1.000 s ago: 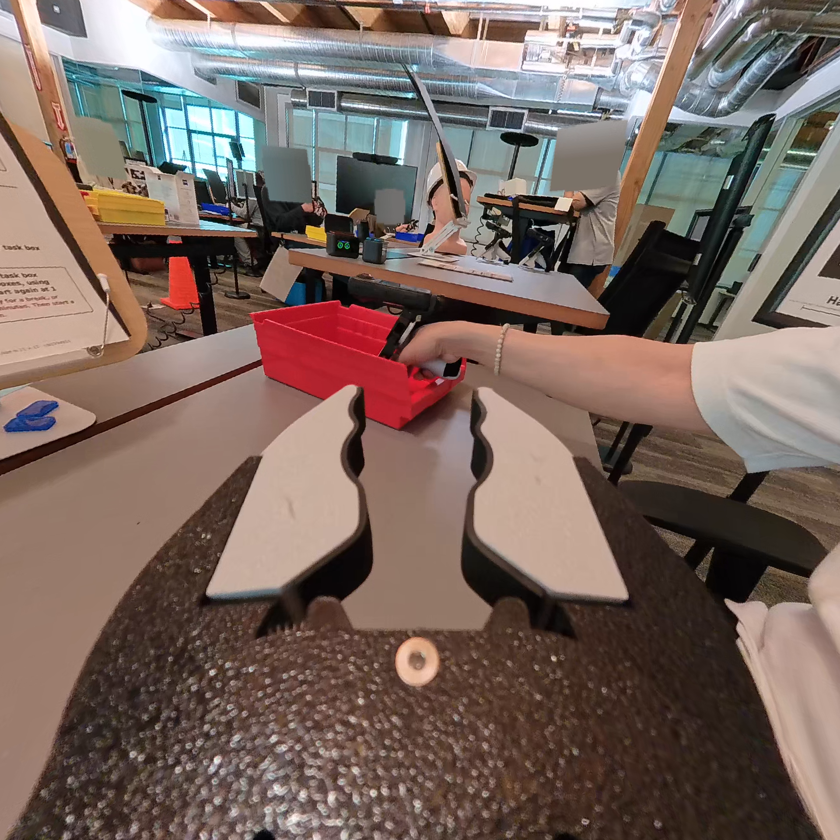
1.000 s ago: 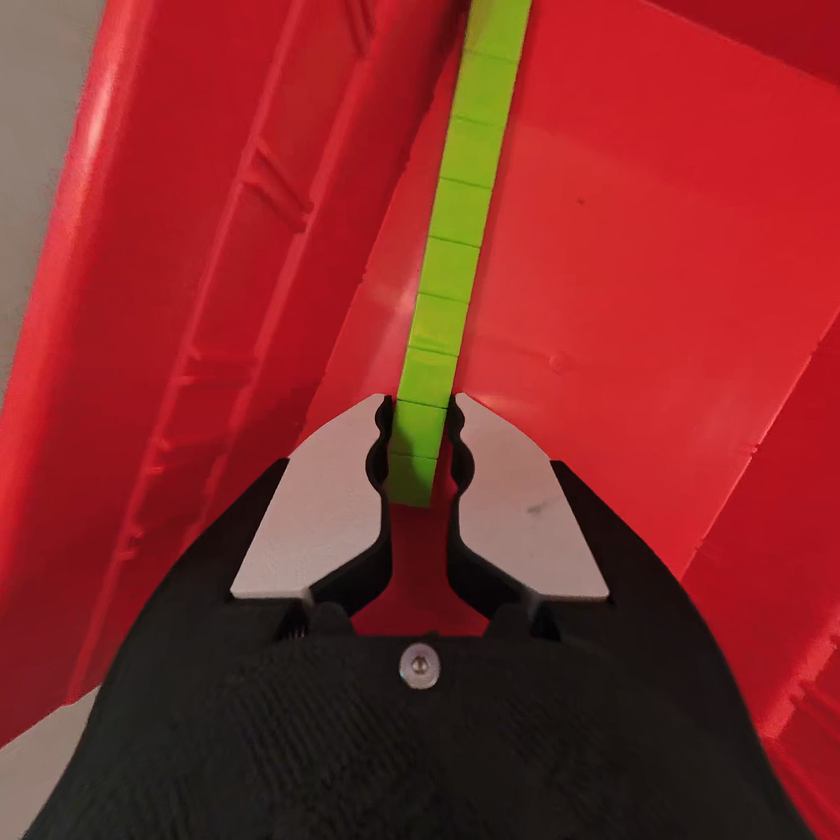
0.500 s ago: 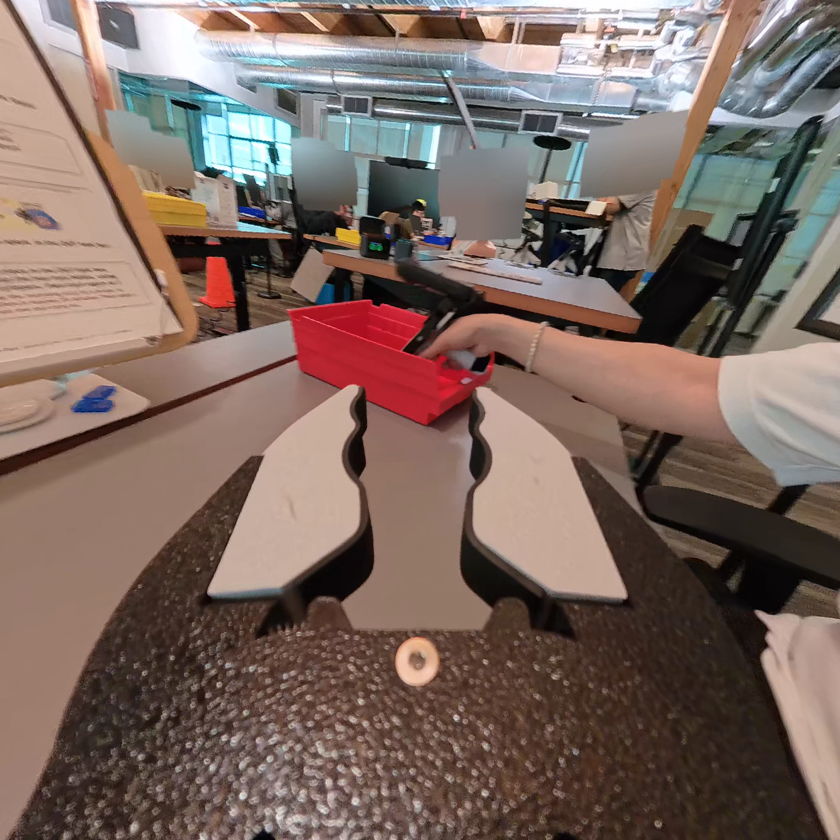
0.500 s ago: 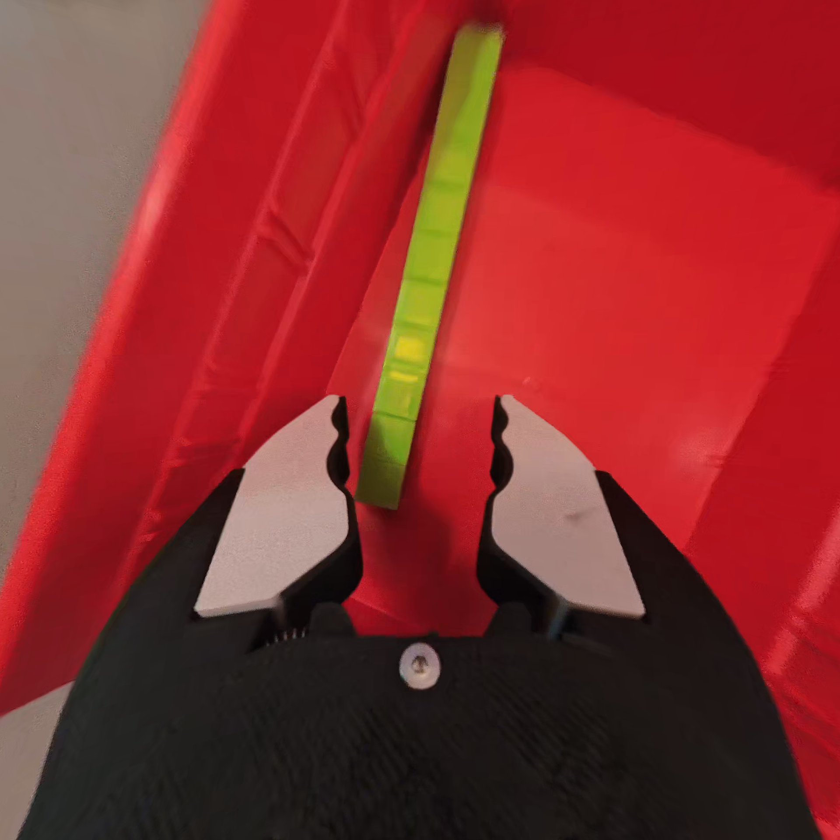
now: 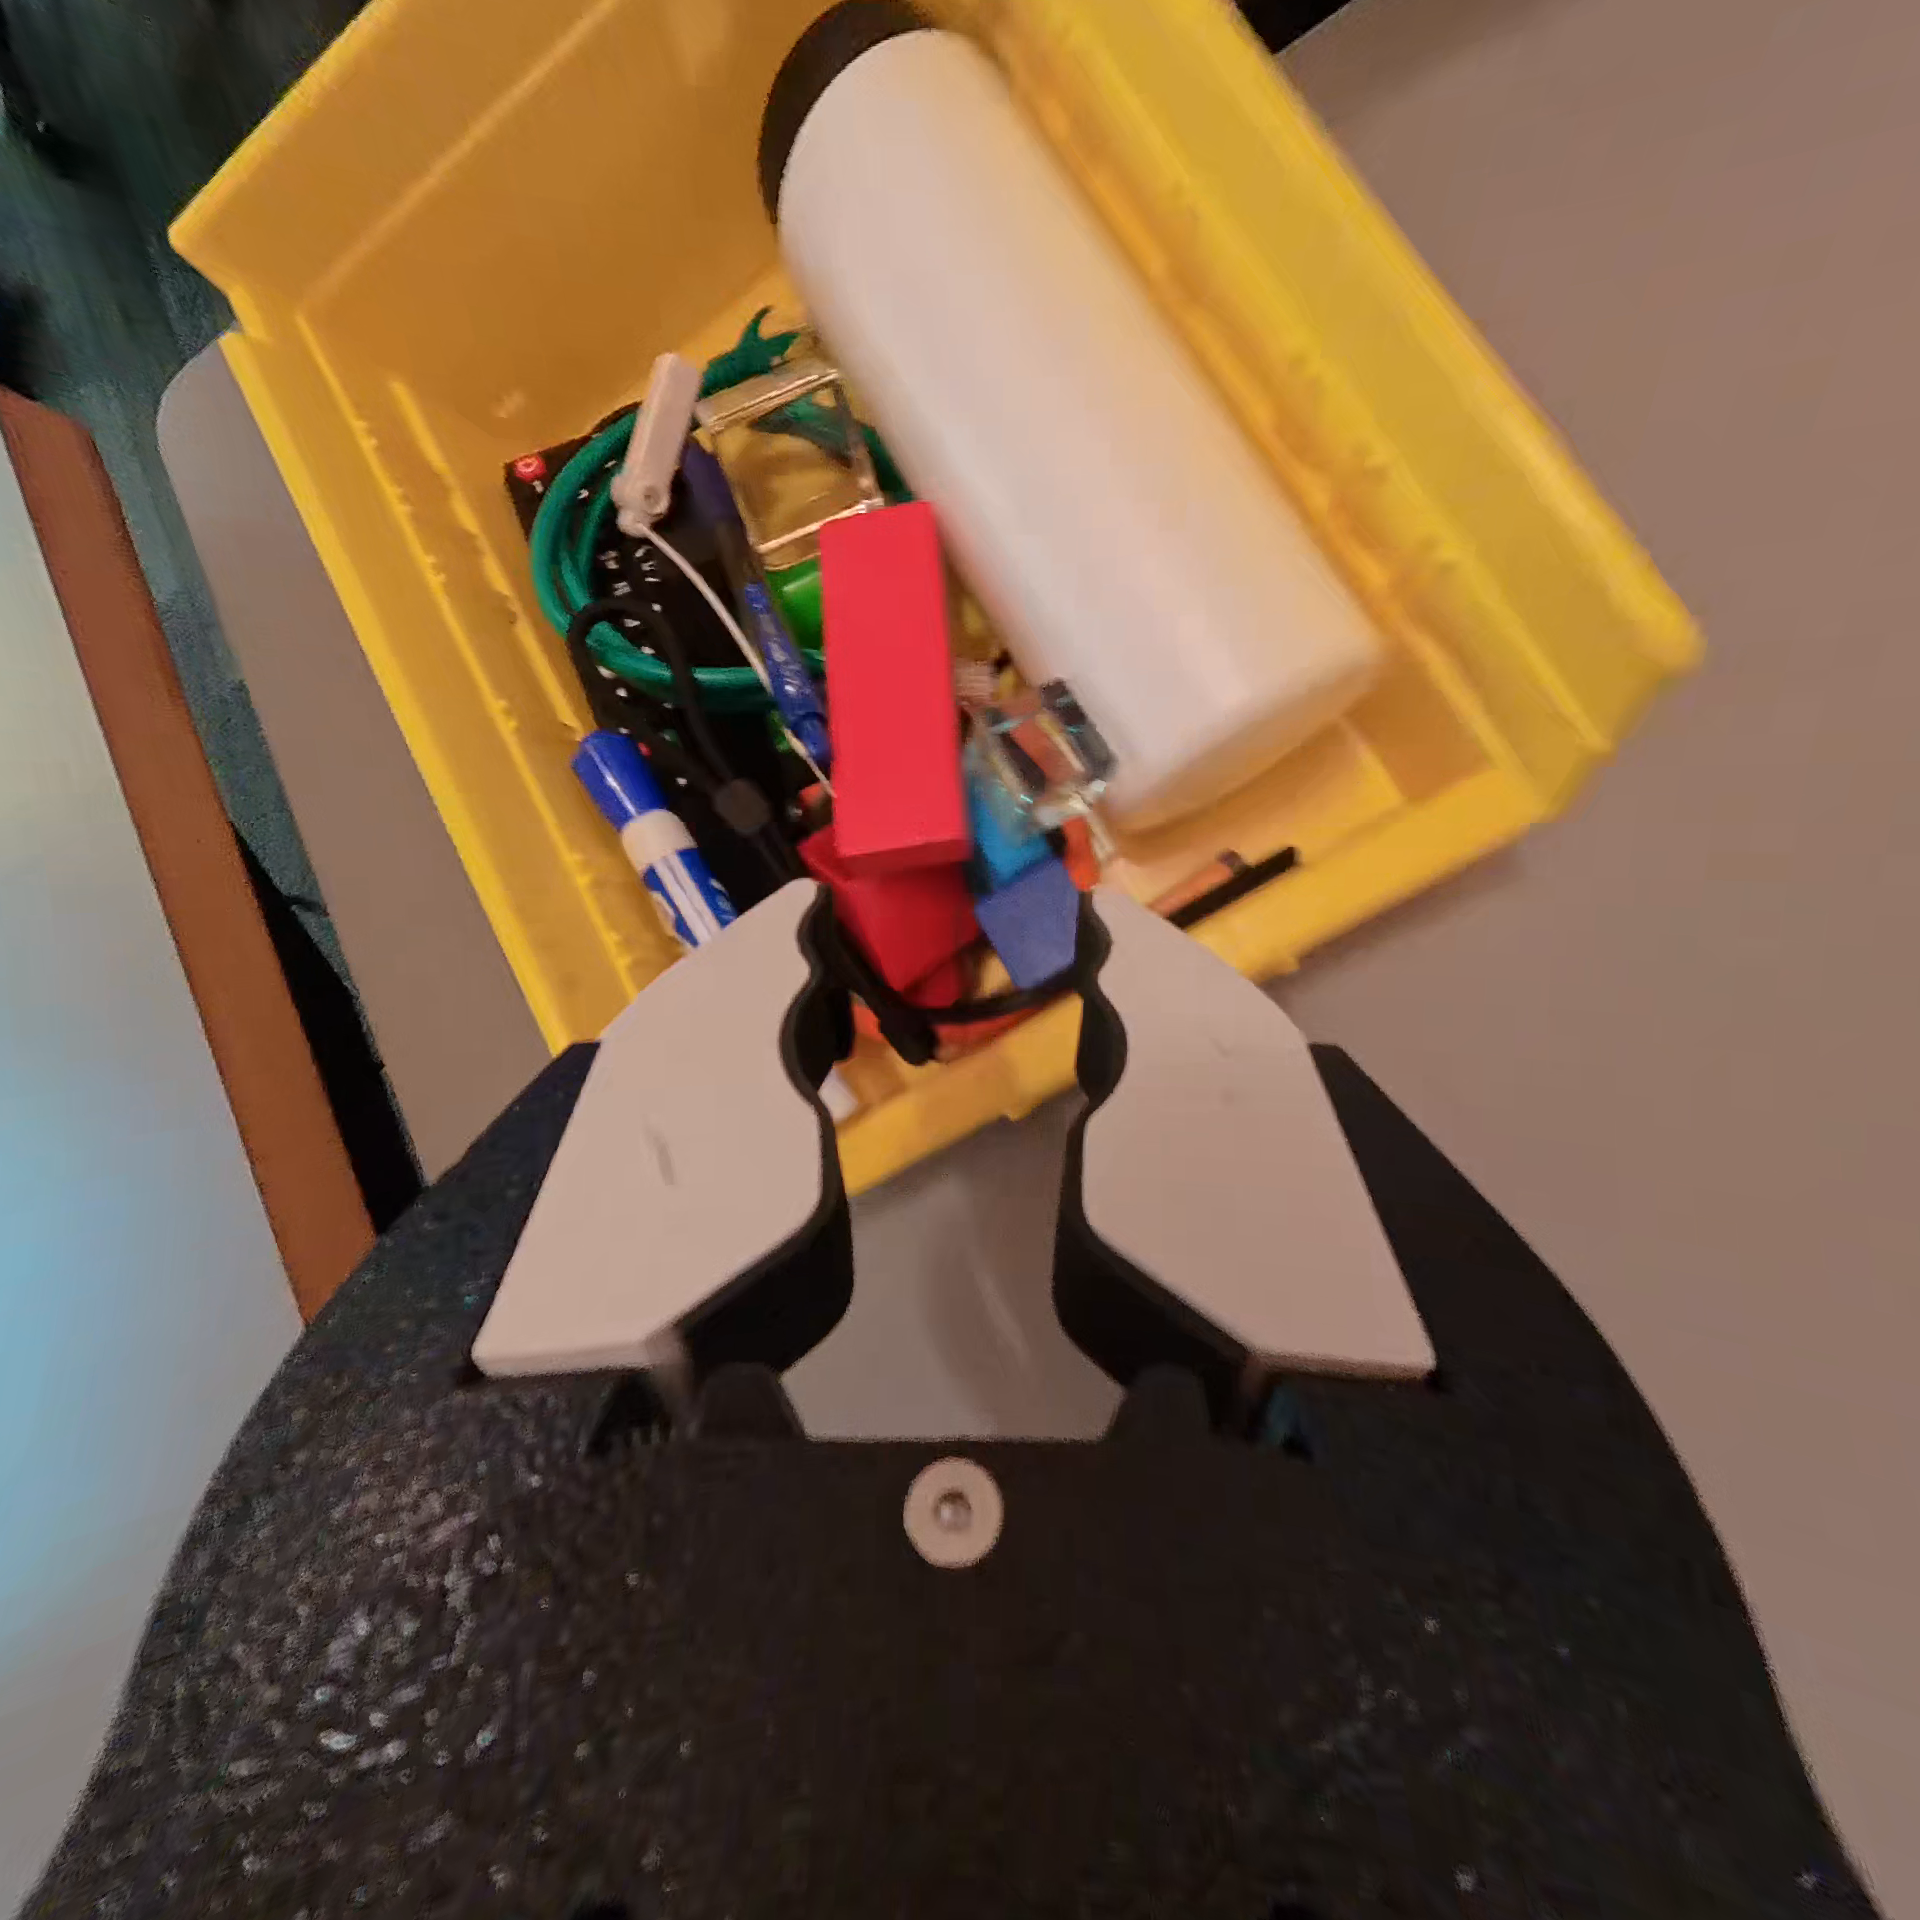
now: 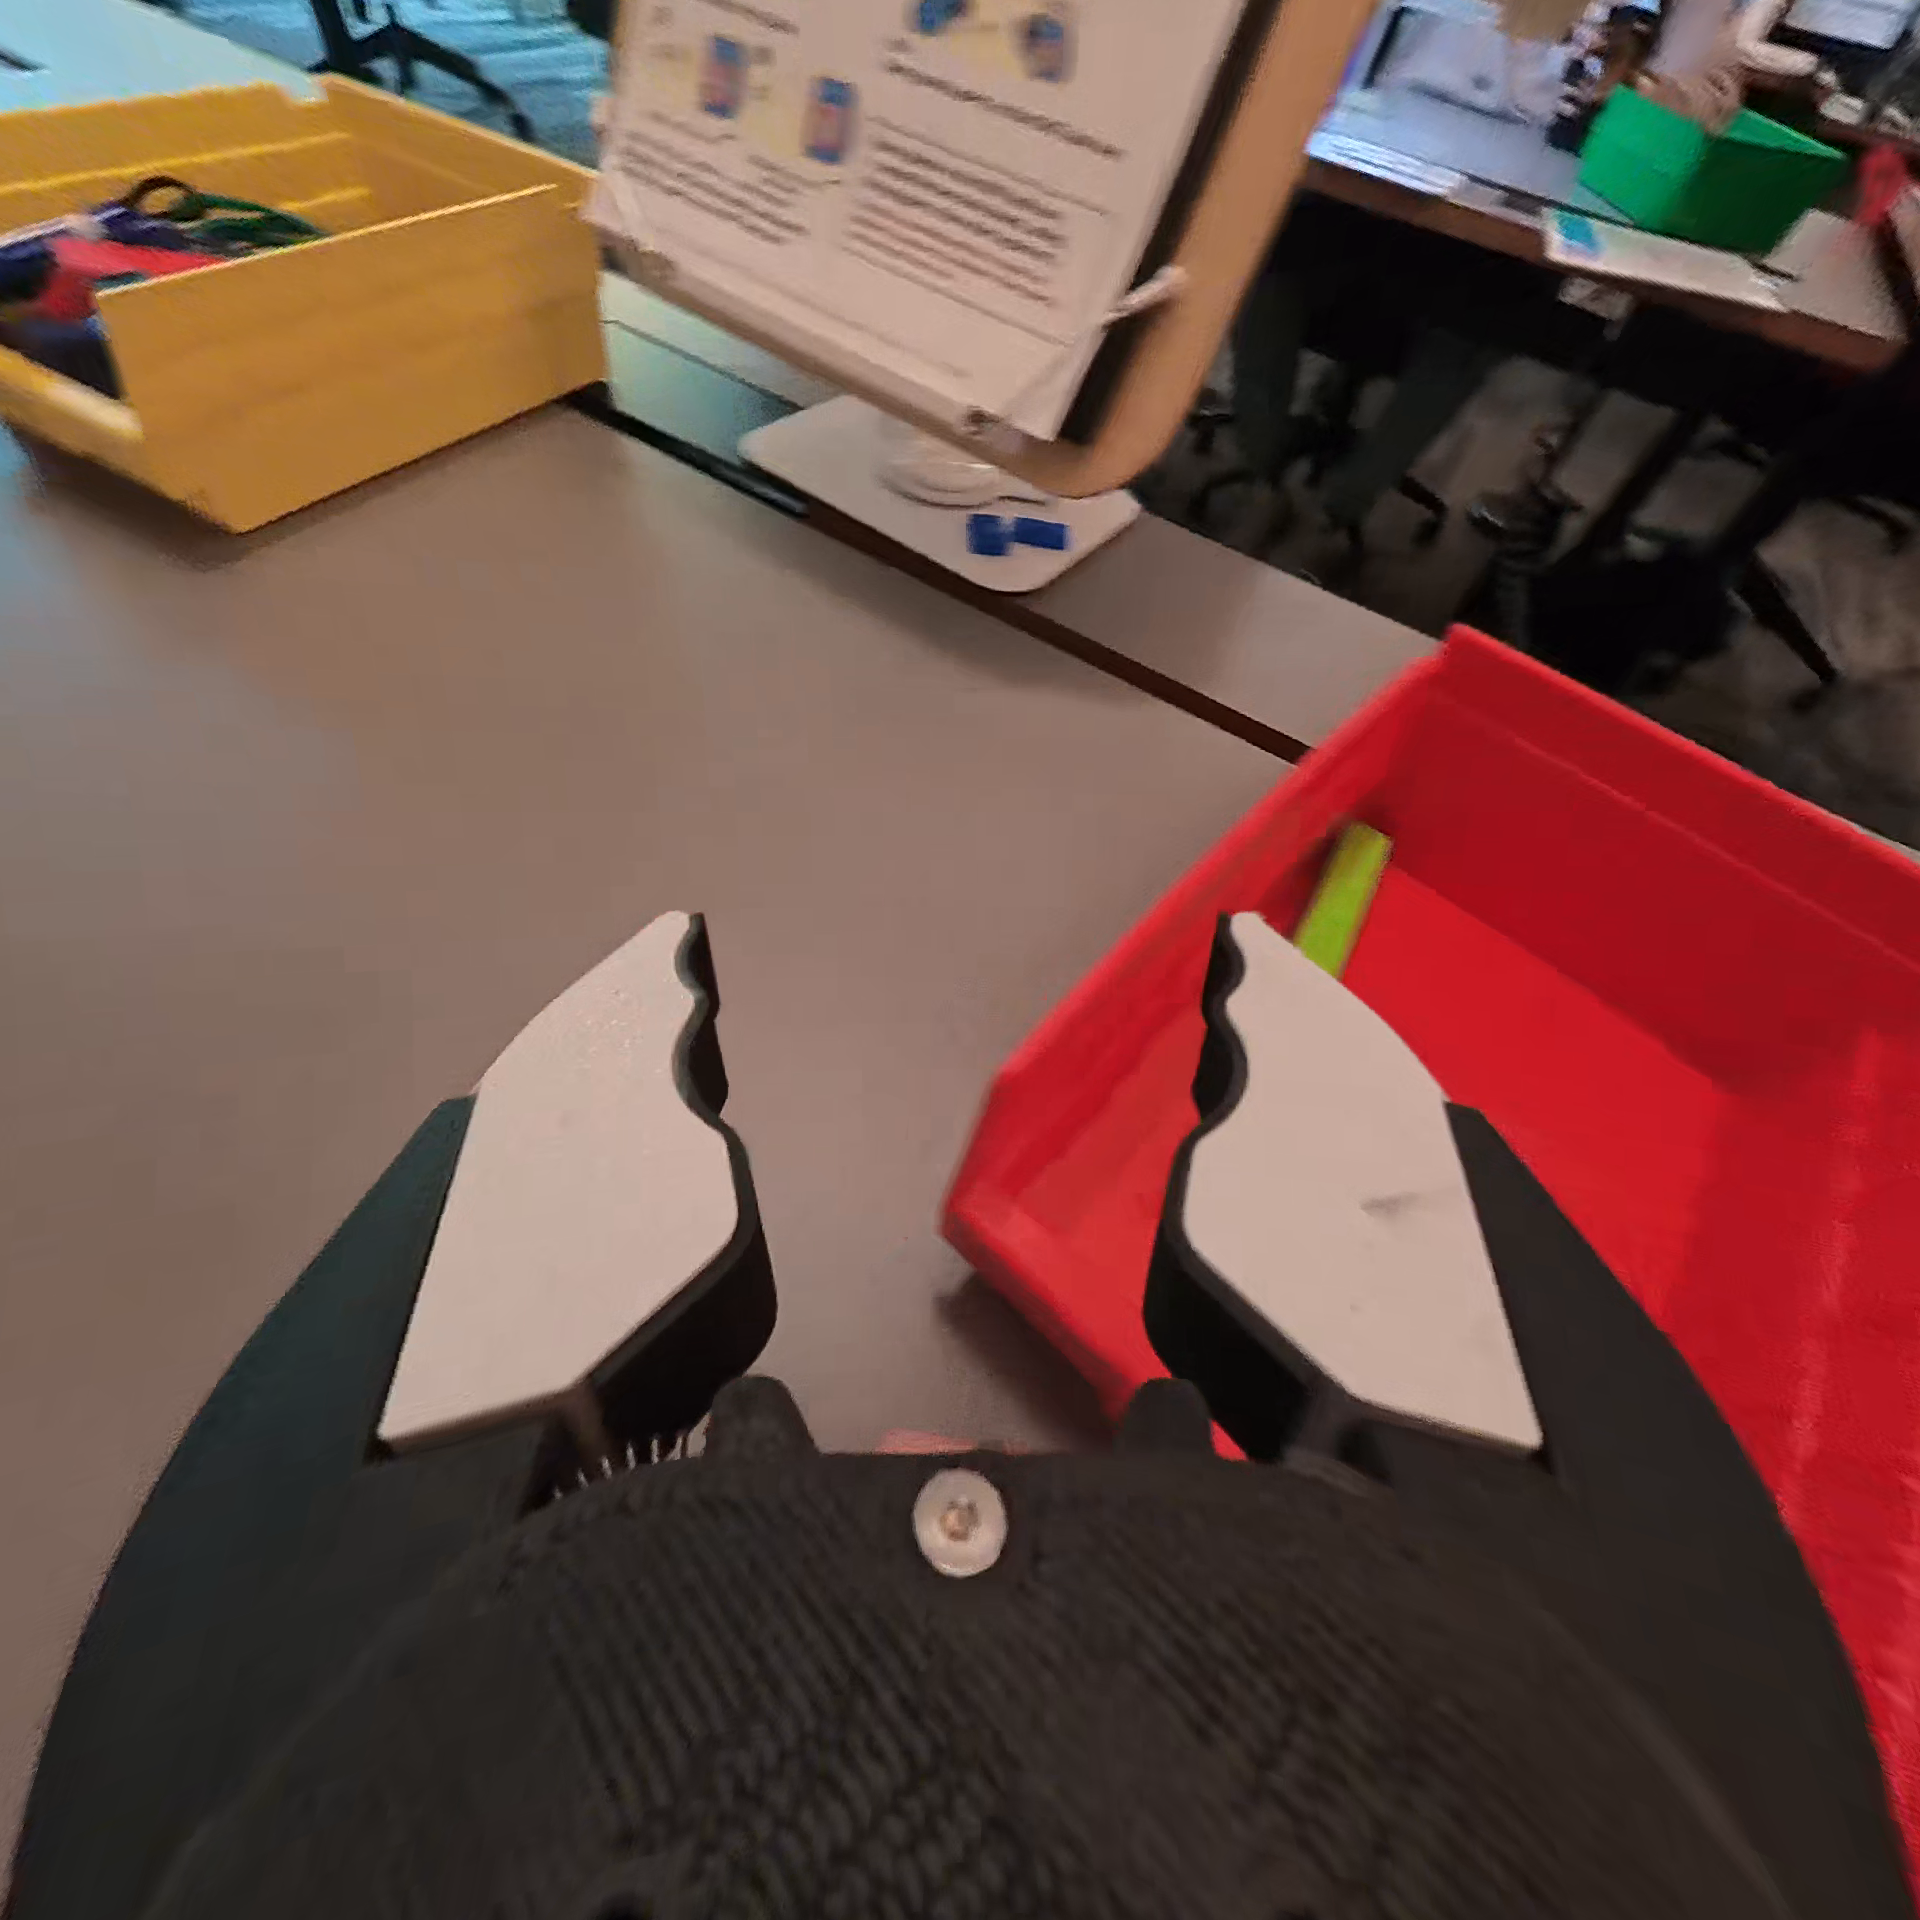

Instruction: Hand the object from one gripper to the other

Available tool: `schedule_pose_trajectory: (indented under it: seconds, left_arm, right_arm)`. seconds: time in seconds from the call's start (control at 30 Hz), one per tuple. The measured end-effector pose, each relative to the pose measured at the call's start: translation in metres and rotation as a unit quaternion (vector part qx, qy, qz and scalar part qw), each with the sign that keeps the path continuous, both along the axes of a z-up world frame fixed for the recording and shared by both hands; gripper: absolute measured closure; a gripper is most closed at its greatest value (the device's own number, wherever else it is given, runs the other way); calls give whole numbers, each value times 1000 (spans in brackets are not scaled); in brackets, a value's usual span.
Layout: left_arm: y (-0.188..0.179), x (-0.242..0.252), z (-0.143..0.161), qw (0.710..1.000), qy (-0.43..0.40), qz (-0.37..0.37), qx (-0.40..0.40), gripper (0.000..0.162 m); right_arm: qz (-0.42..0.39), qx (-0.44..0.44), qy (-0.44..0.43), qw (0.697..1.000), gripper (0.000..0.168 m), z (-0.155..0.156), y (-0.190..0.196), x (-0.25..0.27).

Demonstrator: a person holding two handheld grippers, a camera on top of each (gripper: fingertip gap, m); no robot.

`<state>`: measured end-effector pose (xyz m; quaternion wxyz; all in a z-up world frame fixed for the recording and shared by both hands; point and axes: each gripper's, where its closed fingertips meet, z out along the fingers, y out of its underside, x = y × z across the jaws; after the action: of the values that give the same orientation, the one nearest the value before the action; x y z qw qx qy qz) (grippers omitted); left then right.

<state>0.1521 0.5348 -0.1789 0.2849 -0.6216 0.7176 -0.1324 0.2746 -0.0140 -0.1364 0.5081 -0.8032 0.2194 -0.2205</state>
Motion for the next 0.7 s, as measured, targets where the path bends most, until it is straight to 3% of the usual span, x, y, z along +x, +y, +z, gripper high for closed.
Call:
schedule_pose_trajectory:
  seconds: [0.2,0.37,0.43,0.6,0.7]
  left_arm:
    - [25,16,-34,998,55,27,6,117]
    - [31,23,-45,999,39,30,5,120]
    - [29,25,-48,999,30,23,3,131]
    - [31,26,-44,999,-6,28,36,131]
    - [34,19,-24,995,-39,36,88,131]
  right_arm:
    - [50,-38,-9,998,78,-18,36,-19]
    - [70,10,15,997,82,-14,44,-24]
    - [70,32,21,997,85,-11,47,-24]
    - [58,20,-11,998,87,-11,58,-25]
    - [24,0,-48,999,86,-8,63,-23]
